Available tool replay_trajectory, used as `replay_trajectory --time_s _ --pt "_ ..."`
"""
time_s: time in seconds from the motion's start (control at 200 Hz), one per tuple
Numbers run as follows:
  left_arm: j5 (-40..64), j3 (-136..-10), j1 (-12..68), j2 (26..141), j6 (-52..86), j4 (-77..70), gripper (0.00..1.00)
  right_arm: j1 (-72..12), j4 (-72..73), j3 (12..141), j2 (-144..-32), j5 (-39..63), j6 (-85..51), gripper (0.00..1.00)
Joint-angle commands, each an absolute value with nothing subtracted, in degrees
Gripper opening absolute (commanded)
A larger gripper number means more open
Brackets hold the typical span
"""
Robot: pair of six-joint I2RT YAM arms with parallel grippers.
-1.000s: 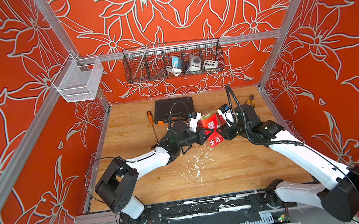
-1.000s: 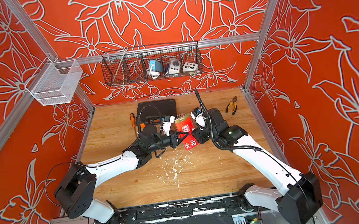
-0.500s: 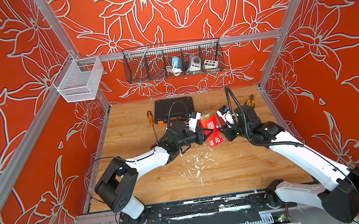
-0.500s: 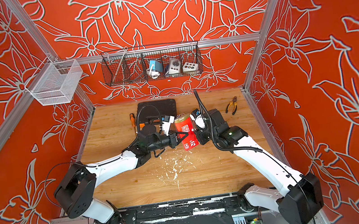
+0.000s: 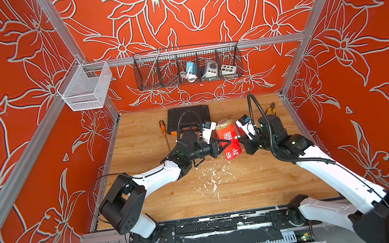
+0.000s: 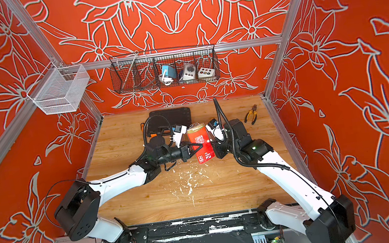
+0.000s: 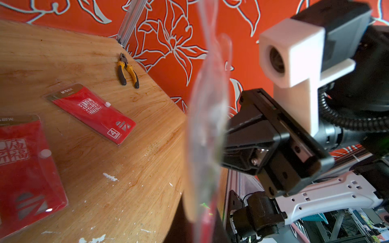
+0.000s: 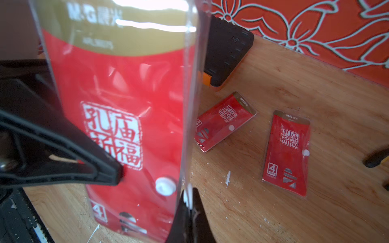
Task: Open the ruler set and take out the ruler
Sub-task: Open the ruler set bag.
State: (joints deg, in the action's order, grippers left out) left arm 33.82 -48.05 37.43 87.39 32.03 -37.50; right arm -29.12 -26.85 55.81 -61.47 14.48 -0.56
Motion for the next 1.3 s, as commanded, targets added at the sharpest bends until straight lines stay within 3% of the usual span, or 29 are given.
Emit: replay_trajectory --time_s 0.0,0.055,0.11,0.21,0.285,0.545,0.786,1.031,1.296 --pt "35.3 -46.9 36.2 86.0 32.1 -39.7 0.00 -28.8 -27.7 56.1 -59.3 17.4 0.0 0.00" --pt "35.0 -46.6 35.7 85.8 32.2 -39.5 0.00 -28.7 -28.7 56.4 -59.1 17.2 -0.3 0.00" --pt "34.4 -46.4 35.3 85.7 32.2 -39.1 0.07 -28.6 -29.7 56.8 -59.1 17.9 -0.6 0.00" --pt "33.4 -46.6 34.9 85.6 32.2 -38.4 0.25 -28.5 -30.7 57.3 -59.7 20.0 -1.9 0.00" --pt "32.6 -46.8 34.7 85.7 32.2 -37.6 0.45 -28.5 -31.2 57.4 -59.9 22.7 -2.8 0.00" --pt "29.9 -46.5 32.7 84.7 30.9 -33.3 0.60 -28.4 -36.5 59.3 -59.8 31.5 -5.5 0.00" --pt "24.4 -46.9 32.3 81.2 27.8 -26.4 0.65 -28.3 -37.3 59.5 -62.0 38.3 -8.8 0.00" --pt "23.4 -46.0 32.4 75.2 26.7 -22.9 0.64 -28.3 -30.0 57.4 -64.0 41.0 -12.1 0.00" --pt "22.9 -46.2 36.1 71.6 25.1 -18.8 0.36 -28.3 -22.2 57.8 -69.6 42.8 -15.1 0.00"
